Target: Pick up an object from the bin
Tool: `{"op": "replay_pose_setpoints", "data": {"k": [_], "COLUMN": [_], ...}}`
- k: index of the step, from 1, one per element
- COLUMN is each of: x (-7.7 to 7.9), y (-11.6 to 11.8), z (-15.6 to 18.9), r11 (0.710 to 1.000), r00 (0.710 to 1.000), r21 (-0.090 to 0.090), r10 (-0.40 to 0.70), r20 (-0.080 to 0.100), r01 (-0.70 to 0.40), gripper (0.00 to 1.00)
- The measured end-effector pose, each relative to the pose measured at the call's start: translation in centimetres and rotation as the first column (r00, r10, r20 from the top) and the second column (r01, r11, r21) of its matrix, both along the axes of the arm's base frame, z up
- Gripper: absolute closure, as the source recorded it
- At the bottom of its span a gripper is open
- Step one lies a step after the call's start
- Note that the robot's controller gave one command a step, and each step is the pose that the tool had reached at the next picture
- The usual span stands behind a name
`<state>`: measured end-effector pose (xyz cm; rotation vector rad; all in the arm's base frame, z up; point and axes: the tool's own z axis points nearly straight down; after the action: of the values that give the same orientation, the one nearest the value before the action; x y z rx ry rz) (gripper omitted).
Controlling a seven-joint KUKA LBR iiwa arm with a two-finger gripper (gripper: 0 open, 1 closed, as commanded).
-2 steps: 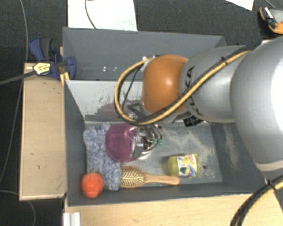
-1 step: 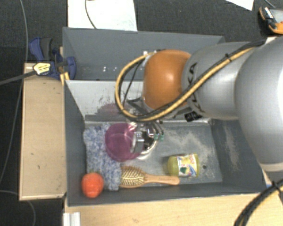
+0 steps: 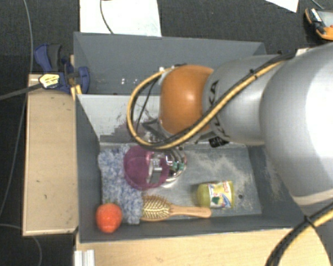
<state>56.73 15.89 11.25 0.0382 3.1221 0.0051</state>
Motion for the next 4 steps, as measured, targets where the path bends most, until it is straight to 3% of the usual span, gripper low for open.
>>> {"op": "replay_pose_setpoints", "data": {"k": [1, 2, 3, 4], "x": [1.4, 0.2, 0.7, -1.0], "y": [0.7, 2.0, -0.2, 1.1], "z": [7.4, -4.4, 0.0, 11.4], "r11": [0.997, 1.000, 0.999, 1.000], "r00": [0.996, 1.000, 0.998, 1.000], "r21": [0.001, 0.002, 0.004, 0.003], "r10": [0.083, -0.003, 0.052, 0.006], "r20": [0.011, -0.014, 0.019, -0.011], "r01": [-0.083, 0.003, -0.052, -0.006], "gripper": [0.00, 0.00, 0.00, 0.00]}}
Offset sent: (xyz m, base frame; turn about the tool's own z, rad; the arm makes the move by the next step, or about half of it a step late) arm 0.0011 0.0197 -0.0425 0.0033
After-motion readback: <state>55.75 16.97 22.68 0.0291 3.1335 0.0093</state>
